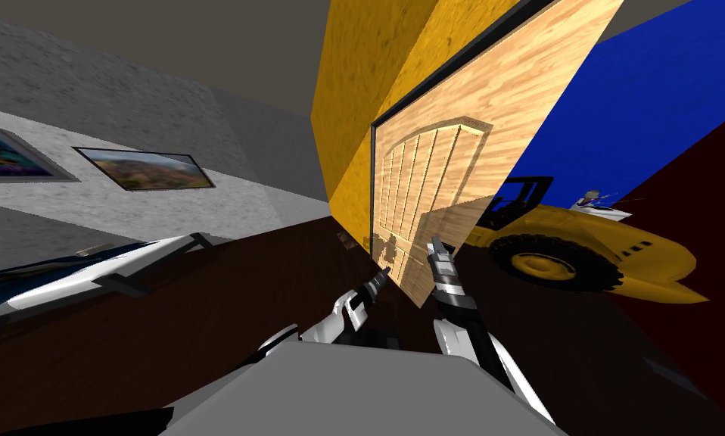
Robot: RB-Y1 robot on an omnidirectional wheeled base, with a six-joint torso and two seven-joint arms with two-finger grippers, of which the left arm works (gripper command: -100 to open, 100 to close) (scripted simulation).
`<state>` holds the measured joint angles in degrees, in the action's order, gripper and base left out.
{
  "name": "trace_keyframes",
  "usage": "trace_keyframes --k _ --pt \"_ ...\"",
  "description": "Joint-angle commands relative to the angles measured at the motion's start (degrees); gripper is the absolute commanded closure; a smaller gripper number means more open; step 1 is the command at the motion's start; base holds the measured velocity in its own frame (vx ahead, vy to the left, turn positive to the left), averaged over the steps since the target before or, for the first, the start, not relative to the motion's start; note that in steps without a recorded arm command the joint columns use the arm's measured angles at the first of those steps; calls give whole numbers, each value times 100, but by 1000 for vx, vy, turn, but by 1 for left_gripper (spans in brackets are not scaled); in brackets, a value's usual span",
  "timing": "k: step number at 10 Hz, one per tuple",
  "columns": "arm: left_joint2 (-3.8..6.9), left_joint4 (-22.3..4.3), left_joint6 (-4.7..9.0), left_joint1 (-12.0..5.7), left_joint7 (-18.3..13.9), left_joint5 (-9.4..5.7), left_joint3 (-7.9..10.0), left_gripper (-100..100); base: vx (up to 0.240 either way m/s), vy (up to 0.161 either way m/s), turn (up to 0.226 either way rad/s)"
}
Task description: Pull the door open
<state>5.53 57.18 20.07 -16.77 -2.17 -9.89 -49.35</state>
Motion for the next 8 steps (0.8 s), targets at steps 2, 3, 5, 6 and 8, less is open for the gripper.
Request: trace_keyframes --k 2,3,5,6,8 --pt "313 -94 -10 6 -19 14 54 -100 -14 162 32" --pt "399 -109 -12 8 -27 16 68 -100 -17 109 21" --pt "677 -158 -22 14 -37 19 116 -100 -32 92 41" --pt "760 -172 -24 16 -36 18 132 -100 -58 74 25" --pt "870 -177 -12 0 33 -17 181 -100 -34 -19 82"
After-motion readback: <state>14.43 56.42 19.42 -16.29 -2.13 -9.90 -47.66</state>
